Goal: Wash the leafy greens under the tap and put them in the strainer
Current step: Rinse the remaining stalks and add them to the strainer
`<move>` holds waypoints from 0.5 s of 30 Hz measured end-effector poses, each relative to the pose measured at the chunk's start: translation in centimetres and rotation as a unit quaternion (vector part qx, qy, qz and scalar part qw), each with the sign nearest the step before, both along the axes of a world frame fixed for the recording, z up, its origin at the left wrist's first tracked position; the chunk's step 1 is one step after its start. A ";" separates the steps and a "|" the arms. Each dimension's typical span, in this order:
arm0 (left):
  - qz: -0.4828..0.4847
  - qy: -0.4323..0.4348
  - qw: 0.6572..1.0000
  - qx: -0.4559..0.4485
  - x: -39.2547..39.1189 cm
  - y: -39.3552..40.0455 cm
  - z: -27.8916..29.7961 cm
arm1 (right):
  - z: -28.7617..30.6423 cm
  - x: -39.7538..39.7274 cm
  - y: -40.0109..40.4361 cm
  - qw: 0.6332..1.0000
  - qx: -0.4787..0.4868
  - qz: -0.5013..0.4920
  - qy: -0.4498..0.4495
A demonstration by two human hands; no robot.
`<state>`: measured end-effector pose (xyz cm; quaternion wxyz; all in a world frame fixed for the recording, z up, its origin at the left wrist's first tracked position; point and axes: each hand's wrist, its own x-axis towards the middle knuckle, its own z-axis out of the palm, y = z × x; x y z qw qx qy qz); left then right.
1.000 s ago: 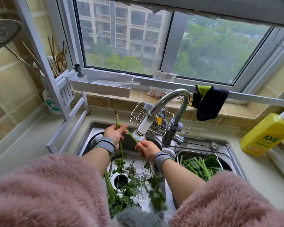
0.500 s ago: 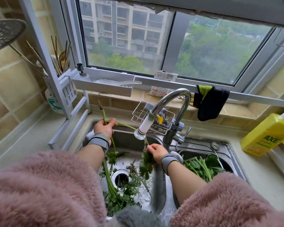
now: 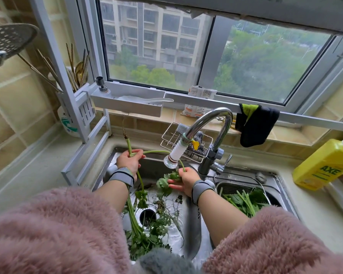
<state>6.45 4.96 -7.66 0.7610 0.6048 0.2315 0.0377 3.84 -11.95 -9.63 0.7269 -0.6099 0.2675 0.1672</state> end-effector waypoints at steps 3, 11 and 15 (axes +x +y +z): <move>-0.012 0.005 1.000 -0.005 -0.2 -0.2 0.0 | -0.4 0.2 0.1 0.999 -0.032 0.001 0.001; -0.017 0.011 1.000 -0.001 -0.2 -0.3 0.3 | -0.4 0.7 -0.9 0.977 -0.200 0.064 -0.039; -0.016 0.010 1.000 -0.003 -0.3 -0.2 0.3 | -0.6 0.2 -0.2 0.996 -0.078 0.015 -0.036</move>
